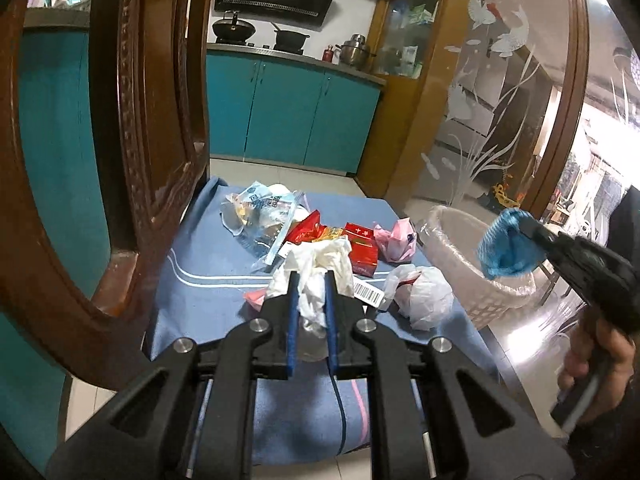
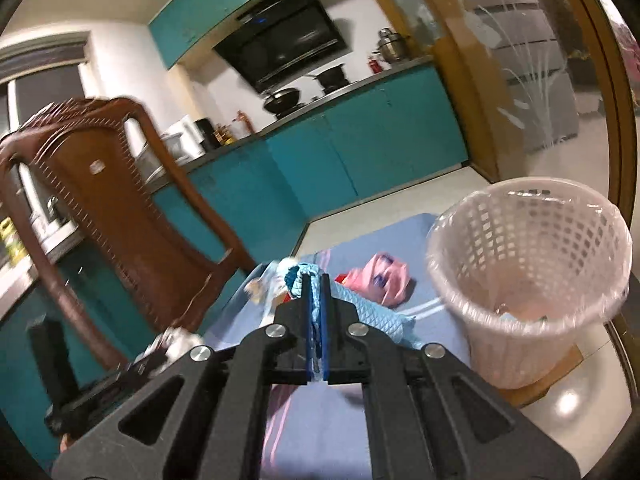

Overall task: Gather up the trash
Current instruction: 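Drop the light blue item into the basket with right tool while left holds tissue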

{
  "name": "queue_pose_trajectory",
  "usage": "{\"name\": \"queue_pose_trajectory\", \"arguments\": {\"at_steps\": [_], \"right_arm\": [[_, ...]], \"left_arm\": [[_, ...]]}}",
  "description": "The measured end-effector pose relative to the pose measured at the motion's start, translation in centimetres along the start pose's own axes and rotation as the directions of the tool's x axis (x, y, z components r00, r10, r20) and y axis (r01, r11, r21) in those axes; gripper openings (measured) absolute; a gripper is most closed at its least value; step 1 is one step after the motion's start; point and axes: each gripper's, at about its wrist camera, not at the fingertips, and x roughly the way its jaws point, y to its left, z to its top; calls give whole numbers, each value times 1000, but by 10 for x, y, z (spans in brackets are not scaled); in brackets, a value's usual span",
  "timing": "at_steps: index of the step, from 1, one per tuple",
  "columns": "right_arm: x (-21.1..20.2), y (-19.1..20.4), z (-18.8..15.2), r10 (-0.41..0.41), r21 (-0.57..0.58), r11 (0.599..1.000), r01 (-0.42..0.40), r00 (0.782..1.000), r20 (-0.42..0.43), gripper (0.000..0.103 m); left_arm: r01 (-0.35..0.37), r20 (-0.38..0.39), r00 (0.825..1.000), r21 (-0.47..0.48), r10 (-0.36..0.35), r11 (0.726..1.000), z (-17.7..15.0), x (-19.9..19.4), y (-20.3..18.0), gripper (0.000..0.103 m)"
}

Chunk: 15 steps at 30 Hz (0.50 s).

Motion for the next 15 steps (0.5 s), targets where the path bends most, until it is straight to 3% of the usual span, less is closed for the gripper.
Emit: {"name": "queue_pose_trajectory", "arguments": {"at_steps": [7, 15], "right_arm": [[11, 53, -25, -58, -208, 977, 52, 998, -26, 4], [20, 70, -44, -63, -309, 950, 42, 996, -59, 4]], "left_arm": [[-54, 35, 998, 30, 53, 998, -1, -6, -3, 13], [-83, 36, 996, 38, 82, 996, -2, -6, -1, 13]]}}
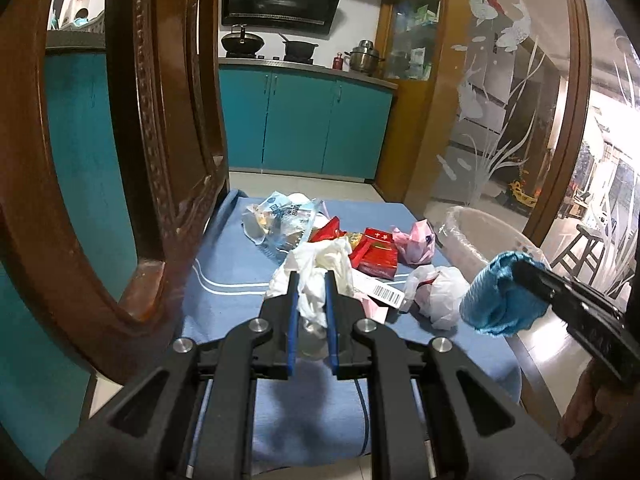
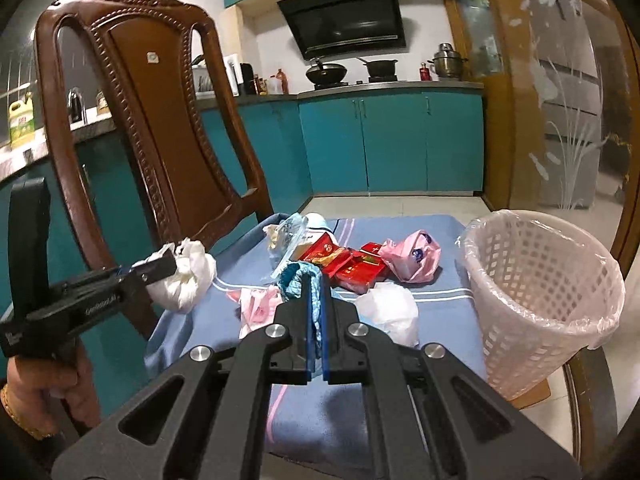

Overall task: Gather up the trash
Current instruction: 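Drop the light blue item into the basket with right tool while left holds tissue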

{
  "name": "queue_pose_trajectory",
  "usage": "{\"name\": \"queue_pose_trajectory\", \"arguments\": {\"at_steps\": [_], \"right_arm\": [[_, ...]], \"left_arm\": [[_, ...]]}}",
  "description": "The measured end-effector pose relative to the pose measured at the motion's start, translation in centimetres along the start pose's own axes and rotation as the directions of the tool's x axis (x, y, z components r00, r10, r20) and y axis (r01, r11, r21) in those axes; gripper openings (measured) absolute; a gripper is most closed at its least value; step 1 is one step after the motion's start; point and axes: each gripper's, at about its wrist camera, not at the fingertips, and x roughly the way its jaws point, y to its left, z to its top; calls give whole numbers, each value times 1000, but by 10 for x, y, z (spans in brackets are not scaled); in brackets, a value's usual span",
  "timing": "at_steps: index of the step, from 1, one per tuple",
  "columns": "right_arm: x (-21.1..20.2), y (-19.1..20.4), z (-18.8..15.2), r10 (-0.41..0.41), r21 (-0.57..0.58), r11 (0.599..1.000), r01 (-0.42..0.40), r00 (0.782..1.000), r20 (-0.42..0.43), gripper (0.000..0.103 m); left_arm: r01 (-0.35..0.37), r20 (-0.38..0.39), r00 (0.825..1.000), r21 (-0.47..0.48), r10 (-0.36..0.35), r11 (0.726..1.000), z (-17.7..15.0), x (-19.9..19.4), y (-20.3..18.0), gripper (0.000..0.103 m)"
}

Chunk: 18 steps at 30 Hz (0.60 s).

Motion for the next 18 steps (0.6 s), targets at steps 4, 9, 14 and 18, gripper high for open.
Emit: {"name": "queue_pose_trajectory", "arguments": {"at_steps": [4, 9, 14, 18], "right_arm": [[4, -5, -1, -1, 10, 1000, 1, 1000, -8, 4], [5, -7, -3, 0, 20, 1000, 1, 1000, -15, 4], [6, -6, -3, 0, 15, 1000, 0, 1000, -17, 4], [6, -8, -3, 0, 18, 1000, 0, 1000, -19, 4]], "left_arm": [[-1, -1, 1000, 12, 1, 1000, 0, 0, -2, 13], [-8, -10, 1000, 16, 8, 1000, -1, 2, -1, 13], [-10, -12, 1000, 23, 10, 1000, -1, 3, -3, 13], [-10, -18, 1000, 19, 11, 1000, -2, 4, -1, 13]]}}
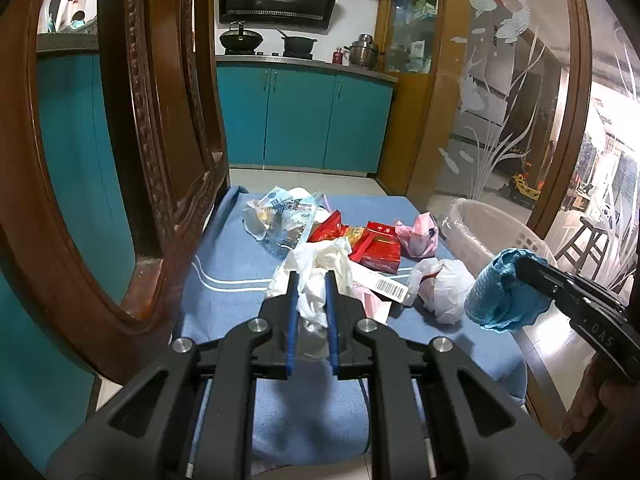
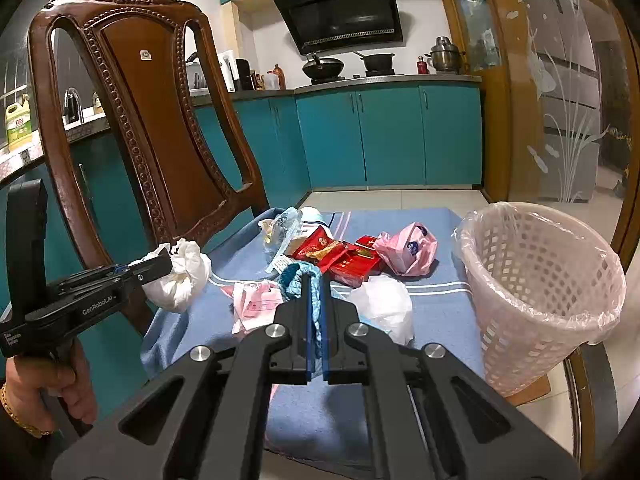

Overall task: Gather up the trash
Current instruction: 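Drop the light blue item into the basket with right tool while left holds tissue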

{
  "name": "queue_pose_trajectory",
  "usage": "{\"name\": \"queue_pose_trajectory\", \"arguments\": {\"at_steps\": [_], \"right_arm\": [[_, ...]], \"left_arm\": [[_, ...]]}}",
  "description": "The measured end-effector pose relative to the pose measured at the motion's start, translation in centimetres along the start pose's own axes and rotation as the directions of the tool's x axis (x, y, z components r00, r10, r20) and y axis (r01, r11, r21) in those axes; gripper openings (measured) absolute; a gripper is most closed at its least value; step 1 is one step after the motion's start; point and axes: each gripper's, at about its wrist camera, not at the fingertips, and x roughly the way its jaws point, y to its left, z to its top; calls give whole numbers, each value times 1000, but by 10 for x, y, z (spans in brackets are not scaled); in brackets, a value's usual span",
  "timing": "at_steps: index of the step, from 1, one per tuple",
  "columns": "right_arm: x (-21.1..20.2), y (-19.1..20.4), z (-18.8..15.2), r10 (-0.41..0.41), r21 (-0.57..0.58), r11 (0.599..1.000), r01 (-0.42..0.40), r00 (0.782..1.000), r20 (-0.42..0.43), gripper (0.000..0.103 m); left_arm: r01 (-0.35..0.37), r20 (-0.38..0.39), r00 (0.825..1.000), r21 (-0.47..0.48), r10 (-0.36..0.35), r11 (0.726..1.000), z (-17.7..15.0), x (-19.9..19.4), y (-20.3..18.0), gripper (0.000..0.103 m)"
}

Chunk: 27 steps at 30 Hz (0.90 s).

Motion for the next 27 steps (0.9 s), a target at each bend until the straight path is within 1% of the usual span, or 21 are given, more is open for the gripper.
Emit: {"name": "queue_pose_trajectory", "arguments": {"at_steps": [24, 27], "right_arm": [[6, -6, -1, 0, 4, 1000, 0, 1000, -17, 4], [4, -12, 4, -15, 1, 1000, 15, 1000, 9, 4]], "left_arm": [[-1, -17, 1000, 3, 1, 1000, -1, -1, 1, 14], [-3, -17, 1000, 3, 3, 1000, -2, -1, 1, 14]]}}
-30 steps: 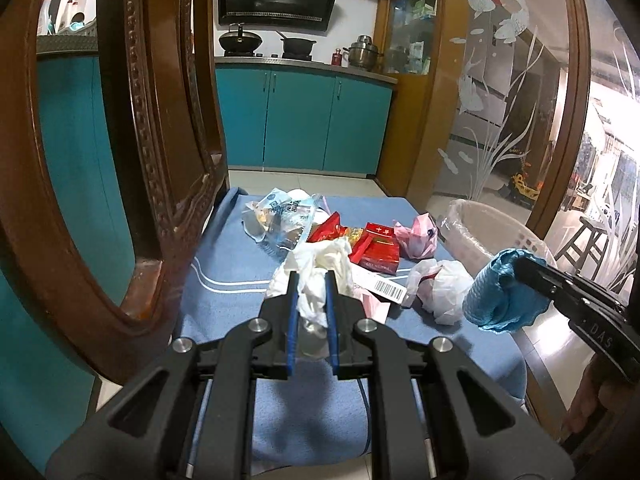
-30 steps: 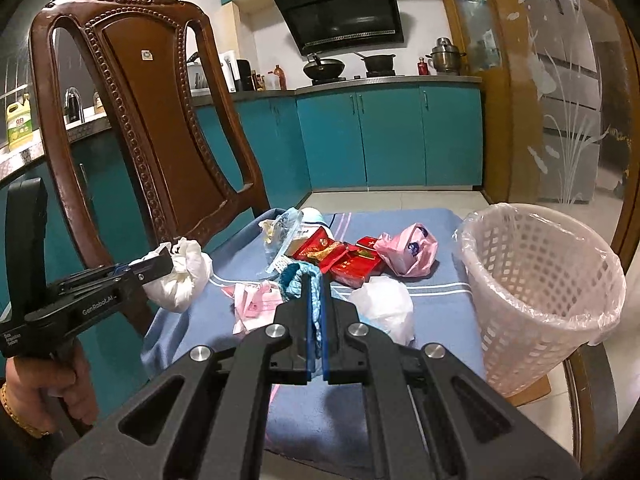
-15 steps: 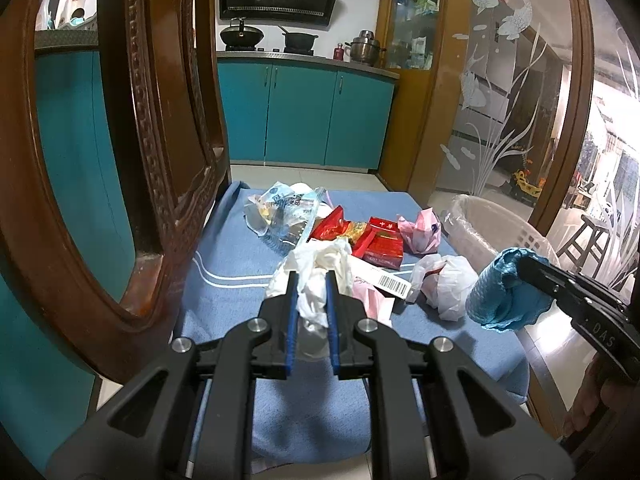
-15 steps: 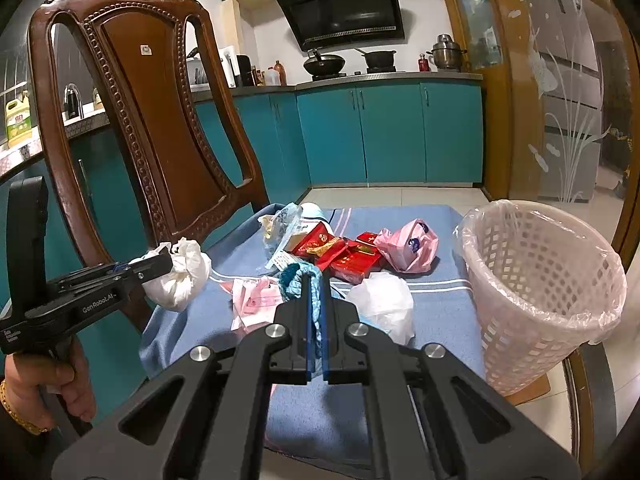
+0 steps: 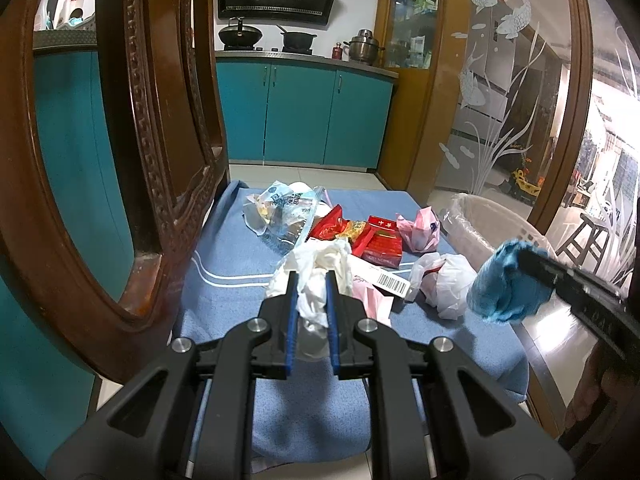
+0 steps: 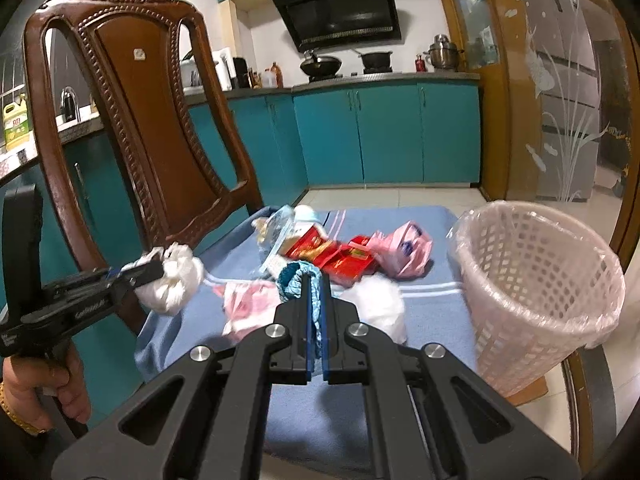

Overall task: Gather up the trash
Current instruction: 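Drop the light blue item into the basket with right tool while left holds tissue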

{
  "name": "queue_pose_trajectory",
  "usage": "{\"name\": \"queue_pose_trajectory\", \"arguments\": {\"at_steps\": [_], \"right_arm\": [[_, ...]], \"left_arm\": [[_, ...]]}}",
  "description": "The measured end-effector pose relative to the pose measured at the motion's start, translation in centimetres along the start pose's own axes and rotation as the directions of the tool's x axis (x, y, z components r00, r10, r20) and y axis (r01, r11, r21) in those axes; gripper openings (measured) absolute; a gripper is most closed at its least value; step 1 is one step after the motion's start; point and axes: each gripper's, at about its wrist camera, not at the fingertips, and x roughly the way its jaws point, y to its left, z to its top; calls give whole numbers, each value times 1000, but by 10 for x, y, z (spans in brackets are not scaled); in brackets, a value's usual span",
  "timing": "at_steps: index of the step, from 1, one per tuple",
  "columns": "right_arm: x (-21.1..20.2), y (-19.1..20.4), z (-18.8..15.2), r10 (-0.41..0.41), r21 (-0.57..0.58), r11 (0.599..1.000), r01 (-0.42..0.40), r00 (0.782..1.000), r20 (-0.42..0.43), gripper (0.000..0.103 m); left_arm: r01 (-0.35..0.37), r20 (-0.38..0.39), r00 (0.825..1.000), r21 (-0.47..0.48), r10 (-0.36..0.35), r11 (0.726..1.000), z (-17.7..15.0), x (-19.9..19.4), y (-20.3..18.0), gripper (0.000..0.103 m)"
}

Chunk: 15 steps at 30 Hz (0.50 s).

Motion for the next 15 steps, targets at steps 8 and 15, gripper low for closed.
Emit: {"name": "queue_pose_trajectory", "arguments": {"at_steps": [8, 15], "right_arm": [[-4, -113, 36, -274, 230, 944, 237, 950, 147, 4], [15, -169, 22, -352, 330, 888, 320, 935, 42, 4]], "left_arm": [[-1, -6, 1000, 2, 1, 1000, -1, 2, -2, 14], [-1, -9, 1000, -6, 1, 1000, -1, 5, 1, 14]]}}
